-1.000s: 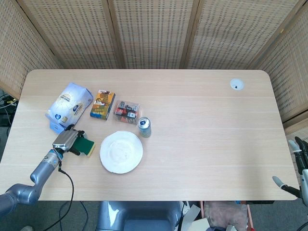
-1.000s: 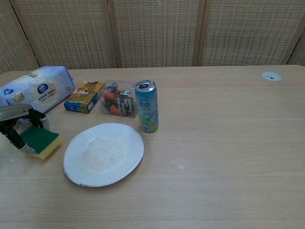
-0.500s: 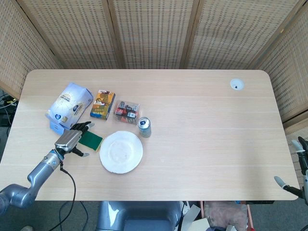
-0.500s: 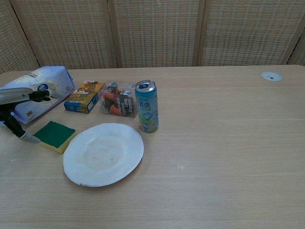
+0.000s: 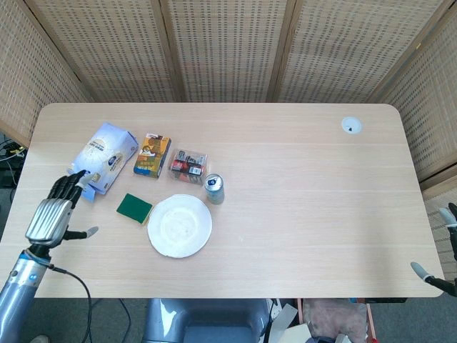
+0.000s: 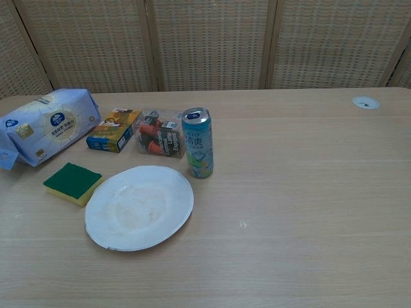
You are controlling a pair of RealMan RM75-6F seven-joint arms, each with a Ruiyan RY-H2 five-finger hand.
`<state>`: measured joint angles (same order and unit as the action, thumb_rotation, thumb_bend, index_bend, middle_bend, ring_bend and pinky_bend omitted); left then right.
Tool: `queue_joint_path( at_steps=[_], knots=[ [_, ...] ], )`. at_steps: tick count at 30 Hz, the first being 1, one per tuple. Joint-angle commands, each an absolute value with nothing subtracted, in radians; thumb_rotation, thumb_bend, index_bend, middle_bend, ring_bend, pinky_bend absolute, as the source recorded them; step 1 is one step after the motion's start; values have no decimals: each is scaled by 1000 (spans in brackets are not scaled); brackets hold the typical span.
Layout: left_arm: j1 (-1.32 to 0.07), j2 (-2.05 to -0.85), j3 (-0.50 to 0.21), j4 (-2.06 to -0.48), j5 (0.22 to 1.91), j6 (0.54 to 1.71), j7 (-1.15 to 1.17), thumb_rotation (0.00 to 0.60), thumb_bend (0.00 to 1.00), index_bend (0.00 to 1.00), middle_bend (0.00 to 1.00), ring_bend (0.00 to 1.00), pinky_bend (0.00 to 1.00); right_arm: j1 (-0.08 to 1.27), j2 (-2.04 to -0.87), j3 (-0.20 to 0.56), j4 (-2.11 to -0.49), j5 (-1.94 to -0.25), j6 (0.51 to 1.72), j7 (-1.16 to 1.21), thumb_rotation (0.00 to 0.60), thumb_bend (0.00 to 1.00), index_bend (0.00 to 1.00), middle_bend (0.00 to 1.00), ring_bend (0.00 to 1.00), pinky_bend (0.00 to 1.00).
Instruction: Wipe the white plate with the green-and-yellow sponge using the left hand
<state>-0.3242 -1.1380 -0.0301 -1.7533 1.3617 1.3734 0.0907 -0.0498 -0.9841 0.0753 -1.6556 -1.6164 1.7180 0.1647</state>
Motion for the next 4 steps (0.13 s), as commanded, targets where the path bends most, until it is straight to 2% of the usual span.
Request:
queue_joint_path(
  at_steps=[1, 4],
  knots=[
    [-219, -1140, -4, -1820, 1381, 1508, 203, 600, 0, 0, 0, 0, 0, -49, -987, 77, -1652, -1615, 1717, 163, 600, 0, 0, 0, 0, 0],
    [-201, -1136, -1, -1821, 1402, 1526, 195, 600, 0, 0, 0, 0, 0, -45, -993, 82, -1646, -1601, 1708, 148, 600, 0, 0, 0, 0, 0]
  ],
)
